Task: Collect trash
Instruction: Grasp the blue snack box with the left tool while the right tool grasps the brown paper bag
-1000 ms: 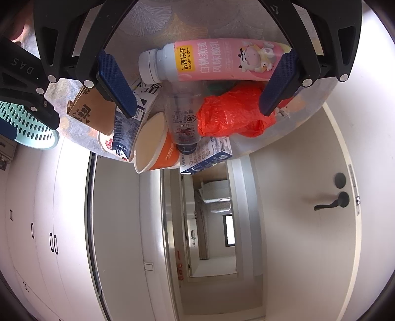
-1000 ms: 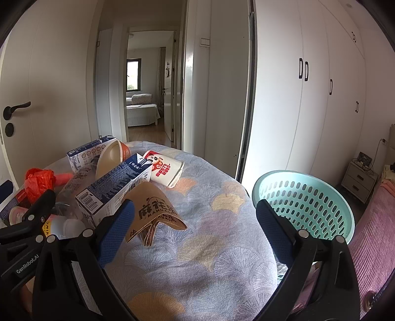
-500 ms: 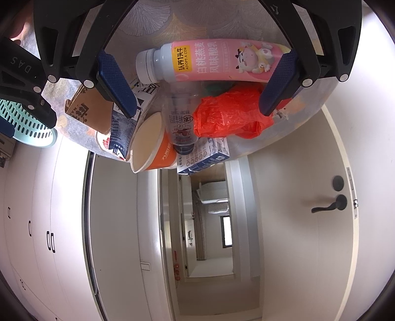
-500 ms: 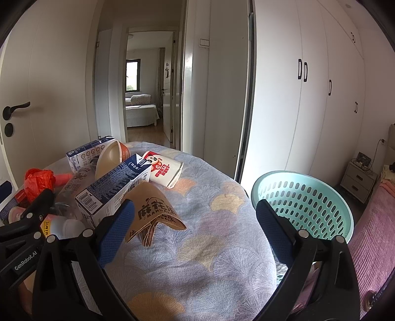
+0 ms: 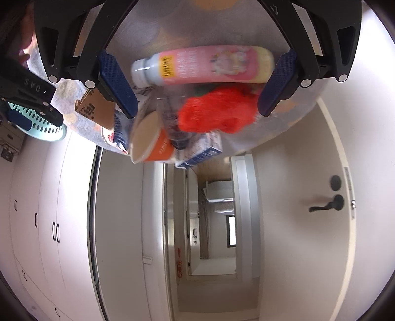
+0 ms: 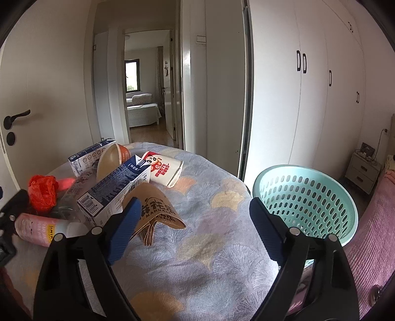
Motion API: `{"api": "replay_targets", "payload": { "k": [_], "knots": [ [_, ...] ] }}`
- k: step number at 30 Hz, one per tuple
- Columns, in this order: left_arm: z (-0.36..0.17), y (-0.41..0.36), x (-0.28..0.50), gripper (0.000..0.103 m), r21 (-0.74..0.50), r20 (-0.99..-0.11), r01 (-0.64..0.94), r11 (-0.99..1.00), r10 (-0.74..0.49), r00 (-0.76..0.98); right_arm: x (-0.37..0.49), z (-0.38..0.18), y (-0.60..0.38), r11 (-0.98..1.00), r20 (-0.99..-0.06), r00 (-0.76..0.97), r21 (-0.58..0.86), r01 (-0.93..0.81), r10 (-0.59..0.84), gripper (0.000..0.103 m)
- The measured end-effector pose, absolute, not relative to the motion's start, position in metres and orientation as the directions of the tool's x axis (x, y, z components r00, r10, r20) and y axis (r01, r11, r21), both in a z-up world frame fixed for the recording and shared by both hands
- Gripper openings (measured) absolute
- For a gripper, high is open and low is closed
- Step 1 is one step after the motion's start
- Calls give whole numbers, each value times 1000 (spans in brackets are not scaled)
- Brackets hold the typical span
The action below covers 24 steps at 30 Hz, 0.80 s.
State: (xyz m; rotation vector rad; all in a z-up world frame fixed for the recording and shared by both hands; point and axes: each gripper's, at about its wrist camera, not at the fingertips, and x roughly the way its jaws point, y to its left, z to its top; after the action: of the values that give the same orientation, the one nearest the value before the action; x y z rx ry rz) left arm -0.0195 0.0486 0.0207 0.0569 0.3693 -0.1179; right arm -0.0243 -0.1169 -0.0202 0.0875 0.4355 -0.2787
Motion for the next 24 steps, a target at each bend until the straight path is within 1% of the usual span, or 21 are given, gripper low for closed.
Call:
{"api": "replay_targets", "payload": {
  "k": [1,3,5,6,7,9,11,12,13,16,18,20,21,24],
  "knots": [
    [28,66,-25,94,38,-355,112,993,-91,930,-26,-18,-117,959,-426,870,22,284,-248,85],
    [38,97,-30,95,40,-367,92,995,-71,927,-29,-11,-116,960,-415,875,7,278,-250,84],
    [46,127,-29,95,18,-398,80,997,-67,915,-29,-4,-112,966,-410,879,-16,259,-242,73],
    [48,140,-27,94,1,-419,79,997,-71,905,-28,-1,-109,970,-412,882,-21,241,-228,62],
    [49,155,-22,94,-21,-446,73,997,-75,892,-26,2,-106,974,-414,884,-24,224,-214,54],
    [48,172,-13,94,-56,-481,92,994,-107,870,-23,6,-100,980,-417,889,-25,197,-189,46],
    [40,185,7,87,-120,-555,129,984,-174,813,-19,10,-95,985,-421,892,-17,173,-164,45],
    [36,188,14,79,-143,-580,141,980,-199,790,-16,10,-92,986,-423,892,-15,165,-156,45],
    [30,191,24,74,-173,-605,156,972,-230,762,-14,11,-90,987,-425,892,-17,159,-151,45],
    [12,189,51,68,-194,-679,182,964,-266,684,-9,11,-86,988,-436,887,-31,152,-150,45],
    [5,184,64,68,-222,-705,222,949,-314,636,-5,9,-84,989,-452,880,-32,147,-146,45],
    [-2,177,81,66,-229,-763,223,948,-317,564,-3,6,-82,989,-464,875,-30,141,-139,45],
    [-5,174,84,61,-211,-783,229,950,-305,542,-2,5,-81,990,-469,873,-28,139,-136,45],
    [-7,176,76,60,-191,-783,245,951,-298,546,-2,1,-79,991,-476,870,-28,128,-126,45]
  ]
}}
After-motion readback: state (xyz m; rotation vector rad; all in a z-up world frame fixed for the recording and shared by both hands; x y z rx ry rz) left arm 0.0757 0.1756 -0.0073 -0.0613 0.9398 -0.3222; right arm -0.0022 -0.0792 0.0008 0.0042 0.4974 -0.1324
